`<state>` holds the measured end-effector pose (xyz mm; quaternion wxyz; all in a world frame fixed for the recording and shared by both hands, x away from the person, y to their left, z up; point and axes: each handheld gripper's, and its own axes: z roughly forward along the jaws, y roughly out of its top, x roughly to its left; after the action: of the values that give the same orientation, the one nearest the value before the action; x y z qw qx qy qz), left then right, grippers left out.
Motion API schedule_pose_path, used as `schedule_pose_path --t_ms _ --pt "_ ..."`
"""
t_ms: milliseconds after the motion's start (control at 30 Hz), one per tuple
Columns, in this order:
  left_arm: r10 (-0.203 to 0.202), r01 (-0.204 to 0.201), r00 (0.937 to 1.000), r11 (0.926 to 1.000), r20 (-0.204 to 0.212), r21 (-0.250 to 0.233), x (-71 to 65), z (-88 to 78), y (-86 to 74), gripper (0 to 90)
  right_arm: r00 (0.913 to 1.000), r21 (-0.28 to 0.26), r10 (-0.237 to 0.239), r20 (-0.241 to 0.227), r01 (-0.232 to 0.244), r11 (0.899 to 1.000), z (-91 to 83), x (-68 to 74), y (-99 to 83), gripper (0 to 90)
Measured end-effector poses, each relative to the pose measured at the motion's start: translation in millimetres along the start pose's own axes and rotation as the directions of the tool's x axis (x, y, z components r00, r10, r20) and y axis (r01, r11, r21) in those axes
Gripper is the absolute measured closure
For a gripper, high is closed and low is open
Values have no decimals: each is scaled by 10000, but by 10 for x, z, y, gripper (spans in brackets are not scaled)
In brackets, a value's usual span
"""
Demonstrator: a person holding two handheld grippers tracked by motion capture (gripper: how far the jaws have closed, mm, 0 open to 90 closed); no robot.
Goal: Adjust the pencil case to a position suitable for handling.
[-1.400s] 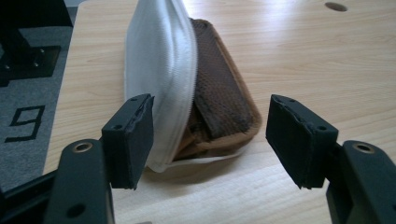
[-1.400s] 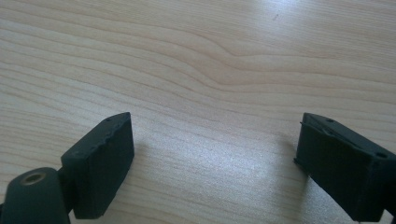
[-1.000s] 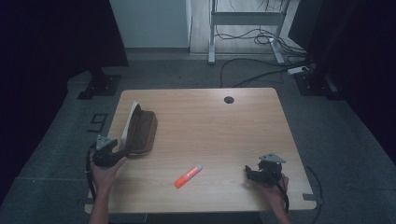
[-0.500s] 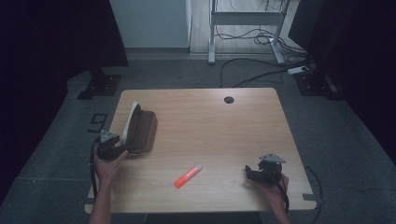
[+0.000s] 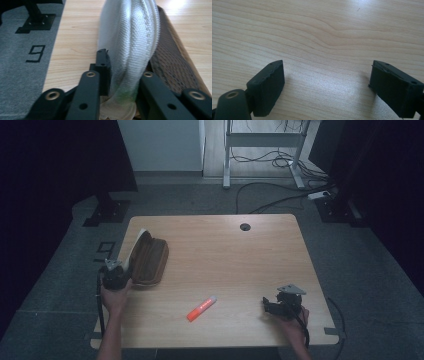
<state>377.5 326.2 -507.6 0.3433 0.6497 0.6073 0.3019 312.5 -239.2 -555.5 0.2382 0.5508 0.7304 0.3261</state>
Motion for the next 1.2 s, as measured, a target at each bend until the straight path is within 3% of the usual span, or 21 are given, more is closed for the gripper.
schedule_pose_path --t_ms 233,367,600,900,1033,1200 --pt "-223 227 9995 9995 219 -197 18 -36 13 834 10000 0 1 1 -1 10000 0 0 0 121" --pt "-361 380 9976 9988 589 -313 16 -85 21 838 10000 2 0 1 0 10000 0 0 0 121" --pt "-751 872 9871 9928 1412 -820 33 -207 54 849 10000 0 0 5 0 10000 0 1 0 121" --pt "-414 596 9828 9935 1798 -970 -14 -300 90 855 10000 3 1 15 -1 10000 -1 3 0 123" --pt "-490 760 9757 9898 2137 -1202 -35 -357 132 858 10000 2 3 17 -3 10000 -1 3 0 123" --pt "-399 832 9611 9854 2732 -1487 -78 -447 198 859 10000 1 1 16 -1 10000 -1 3 0 123"
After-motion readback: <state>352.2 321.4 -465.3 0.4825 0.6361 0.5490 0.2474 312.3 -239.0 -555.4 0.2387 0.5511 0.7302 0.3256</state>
